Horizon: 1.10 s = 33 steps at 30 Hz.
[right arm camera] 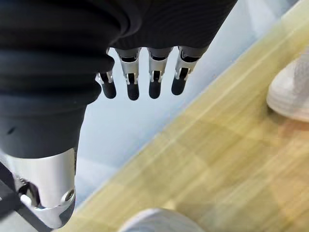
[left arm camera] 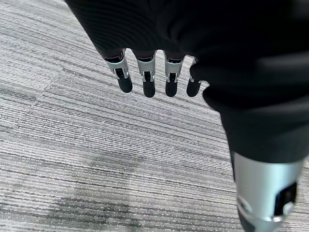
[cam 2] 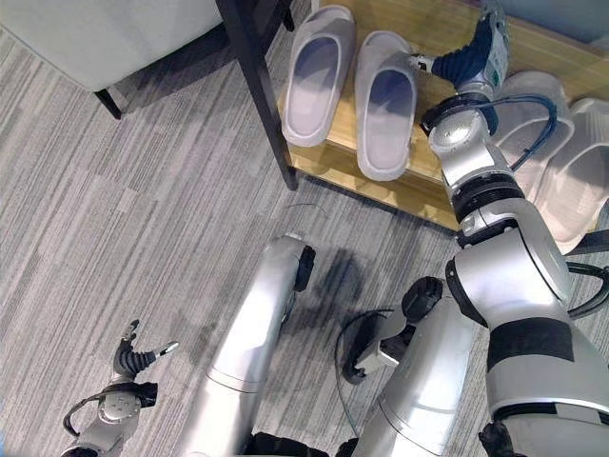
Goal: Arrange the slippers neatly on the shoe rack.
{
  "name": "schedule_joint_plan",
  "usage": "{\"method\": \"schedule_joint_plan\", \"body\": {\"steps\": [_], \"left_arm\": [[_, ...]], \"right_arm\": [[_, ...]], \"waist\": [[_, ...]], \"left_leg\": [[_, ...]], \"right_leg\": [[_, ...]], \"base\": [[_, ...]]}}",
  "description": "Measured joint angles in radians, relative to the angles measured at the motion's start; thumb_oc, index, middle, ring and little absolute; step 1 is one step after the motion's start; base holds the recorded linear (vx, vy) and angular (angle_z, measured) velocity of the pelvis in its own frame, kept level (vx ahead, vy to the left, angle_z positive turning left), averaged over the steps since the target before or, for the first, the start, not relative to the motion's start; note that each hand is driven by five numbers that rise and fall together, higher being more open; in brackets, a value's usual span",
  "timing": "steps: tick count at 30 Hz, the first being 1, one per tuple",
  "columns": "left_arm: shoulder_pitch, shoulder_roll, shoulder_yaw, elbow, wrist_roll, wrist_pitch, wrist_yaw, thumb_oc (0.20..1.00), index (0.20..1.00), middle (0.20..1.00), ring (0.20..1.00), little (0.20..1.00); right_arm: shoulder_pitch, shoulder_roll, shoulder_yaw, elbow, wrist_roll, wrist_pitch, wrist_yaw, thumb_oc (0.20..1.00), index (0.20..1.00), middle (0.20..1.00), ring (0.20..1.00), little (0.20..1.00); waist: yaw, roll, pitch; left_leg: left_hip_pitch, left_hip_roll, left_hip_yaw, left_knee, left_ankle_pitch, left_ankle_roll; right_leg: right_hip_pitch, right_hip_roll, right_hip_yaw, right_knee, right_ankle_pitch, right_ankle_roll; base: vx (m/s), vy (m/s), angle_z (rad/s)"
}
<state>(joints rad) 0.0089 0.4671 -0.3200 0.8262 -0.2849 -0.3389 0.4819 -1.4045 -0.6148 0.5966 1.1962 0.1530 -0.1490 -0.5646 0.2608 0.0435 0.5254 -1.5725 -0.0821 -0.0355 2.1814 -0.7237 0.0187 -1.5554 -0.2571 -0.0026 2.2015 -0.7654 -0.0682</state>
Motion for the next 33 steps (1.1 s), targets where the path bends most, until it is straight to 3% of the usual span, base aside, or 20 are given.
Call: {"method": "schedule_joint_plan", "body": {"steps": [4, 7, 10, 12, 16, 22, 33], "left_arm": [[0.001, -0.009, 0.010, 0.024, -0.002, 0.003, -0.002, 1.000, 1.000, 1.000, 1.000, 1.000], [-0.063, -0.068, 0.011, 0.197, -0.009, 0.004, -0.001, 1.000, 1.000, 1.000, 1.000, 1.000], [-0.066, -0.106, 0.088, 0.237, -0.047, 0.010, -0.001, 1.000, 1.000, 1.000, 1.000, 1.000], [-0.065, -0.106, 0.088, 0.227, -0.049, 0.009, -0.001, 1.000, 1.000, 1.000, 1.000, 1.000], [-0.070, -0.108, 0.098, 0.233, -0.048, 0.028, -0.001, 1.000, 1.000, 1.000, 1.000, 1.000], [-0.080, -0.108, 0.163, 0.213, -0.061, 0.042, 0.000, 1.000, 1.000, 1.000, 1.000, 1.000], [-0.086, -0.109, 0.164, 0.199, -0.087, 0.040, 0.008, 1.000, 1.000, 1.000, 1.000, 1.000]], "right_arm": [[0.042, 0.020, -0.042, -0.039, 0.007, 0.002, -0.006, 1.000, 1.000, 1.000, 1.000, 1.000], [0.124, 0.105, -0.102, -0.183, 0.031, -0.015, -0.028, 1.000, 1.000, 1.000, 1.000, 1.000], [0.280, 0.091, -0.154, -0.488, 0.018, -0.027, -0.062, 1.000, 1.000, 1.000, 1.000, 1.000], [0.338, 0.101, -0.169, -0.553, 0.015, -0.034, -0.074, 1.000, 1.000, 1.000, 1.000, 1.000], [0.477, 0.217, -0.252, -0.630, -0.038, -0.033, -0.076, 1.000, 1.000, 1.000, 1.000, 1.000], [0.600, 0.320, -0.247, -0.709, -0.050, -0.045, -0.058, 1.000, 1.000, 1.000, 1.000, 1.000], [0.678, 0.340, -0.171, -0.788, -0.111, -0.067, -0.025, 1.000, 1.000, 1.000, 1.000, 1.000]], "waist": [[-0.020, -0.002, 0.000], [-0.067, -0.002, 0.001], [-0.091, -0.019, 0.008], [-0.105, -0.020, 0.009], [-0.132, -0.022, 0.009], [-0.167, -0.037, 0.015], [-0.171, -0.054, 0.024]], "left_leg": [[0.003, 0.013, 0.001, 0.009, -0.009, 0.001], [0.008, 0.023, 0.002, 0.013, -0.013, 0.003], [0.026, 0.031, 0.000, 0.021, -0.031, -0.002], [0.033, 0.031, 0.000, 0.021, -0.031, -0.002], [0.036, 0.035, -0.002, 0.054, -0.044, -0.013], [0.033, 0.056, 0.009, 0.101, -0.071, -0.017], [0.031, 0.058, 0.008, 0.101, -0.077, -0.022]], "right_leg": [[-0.004, 0.009, 0.001, 0.005, 0.003, -0.007], [-0.005, 0.021, 0.003, 0.005, 0.006, -0.003], [0.001, 0.030, 0.002, 0.014, 0.003, -0.009], [0.006, 0.034, 0.002, 0.015, 0.003, -0.009], [-0.002, 0.051, 0.009, 0.046, 0.002, -0.006], [-0.029, 0.070, 0.026, 0.098, -0.010, -0.005], [-0.034, 0.078, 0.026, 0.099, -0.016, -0.005]], "base": [[-0.03, -0.001, -0.09], [-0.02, -0.039, -0.10], [-0.02, -0.061, -0.10], [-0.02, -0.054, -0.03], [-0.02, -0.030, -0.09], [-0.03, -0.030, -0.07], [0.00, 0.000, 0.00]]}}
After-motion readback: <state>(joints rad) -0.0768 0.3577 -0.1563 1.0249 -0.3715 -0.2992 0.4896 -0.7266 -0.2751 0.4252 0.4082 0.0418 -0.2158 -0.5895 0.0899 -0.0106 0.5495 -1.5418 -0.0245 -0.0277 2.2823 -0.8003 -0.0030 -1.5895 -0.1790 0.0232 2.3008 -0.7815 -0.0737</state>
